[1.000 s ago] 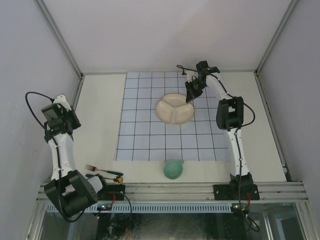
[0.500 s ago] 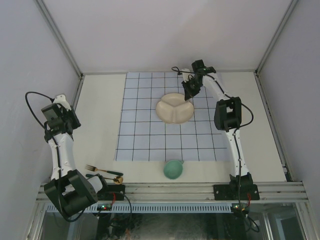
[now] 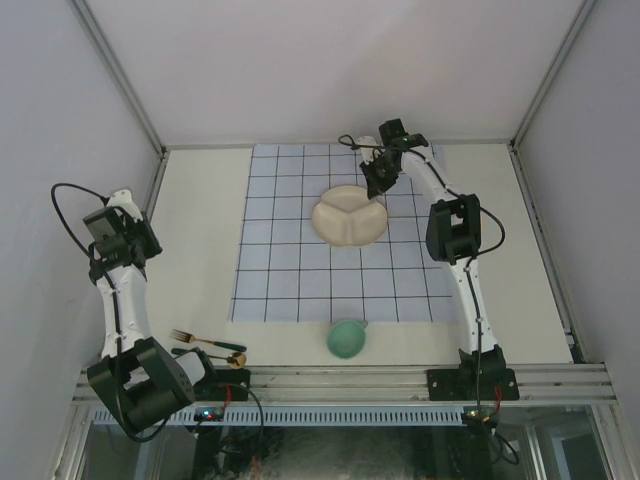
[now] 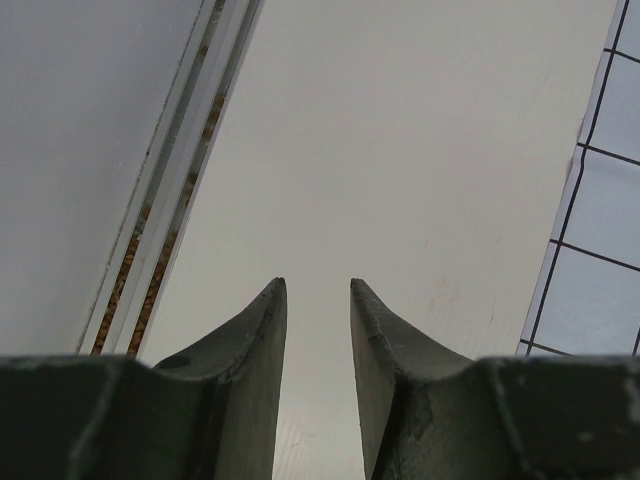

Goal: Set the dinner table for one person
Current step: Place the plate on the napkin.

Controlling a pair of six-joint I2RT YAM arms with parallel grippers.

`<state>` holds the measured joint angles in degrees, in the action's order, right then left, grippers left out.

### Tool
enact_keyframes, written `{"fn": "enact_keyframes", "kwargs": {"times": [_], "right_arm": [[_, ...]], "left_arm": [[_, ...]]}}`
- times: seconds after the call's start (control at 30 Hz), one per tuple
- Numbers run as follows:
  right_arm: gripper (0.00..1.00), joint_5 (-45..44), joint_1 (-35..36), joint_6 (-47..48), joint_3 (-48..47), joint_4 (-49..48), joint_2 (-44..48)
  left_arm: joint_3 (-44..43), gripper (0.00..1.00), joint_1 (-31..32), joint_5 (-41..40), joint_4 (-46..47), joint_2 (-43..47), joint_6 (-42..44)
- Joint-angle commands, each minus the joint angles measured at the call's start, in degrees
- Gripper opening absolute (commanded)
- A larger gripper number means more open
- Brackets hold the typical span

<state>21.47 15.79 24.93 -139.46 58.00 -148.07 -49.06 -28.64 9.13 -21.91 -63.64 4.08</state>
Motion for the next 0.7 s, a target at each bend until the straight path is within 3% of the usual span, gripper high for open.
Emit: {"fn": "enact_keyframes", "kwargs": {"times": [0.0, 0.3, 0.43, 0.5, 0.67], "right_arm": [[0.00, -2.38, 1.35, 4.36, 0.67, -2.90, 2.12], [0.00, -3.15, 1.34, 4.04, 3.96, -3.82, 4.07], [0.55, -2.26, 1.00, 1.81, 7.52, -5.43, 7.87], [0.62, -2.86, 1.07, 0.80, 9.92, -6.17, 10.77], [0.62, -4.49, 1.62, -1.25, 15.61, -4.58, 20.55]], "left_arm": [[1.01, 0.36, -0.36, -0.25, 1.65, 0.55, -0.36], [0.96, 0.36, -0.35, -0.07, 1.69, 0.54, -0.38], [1.06, 0.36, -0.29, -0.22, 1.36, 1.24, -0.34], [1.19, 0.36, -0.36, -0.25, 1.21, 1.85, -0.23], [1.51, 0.36, -0.34, -0.31, 0.88, 3.63, 0.55]]}}
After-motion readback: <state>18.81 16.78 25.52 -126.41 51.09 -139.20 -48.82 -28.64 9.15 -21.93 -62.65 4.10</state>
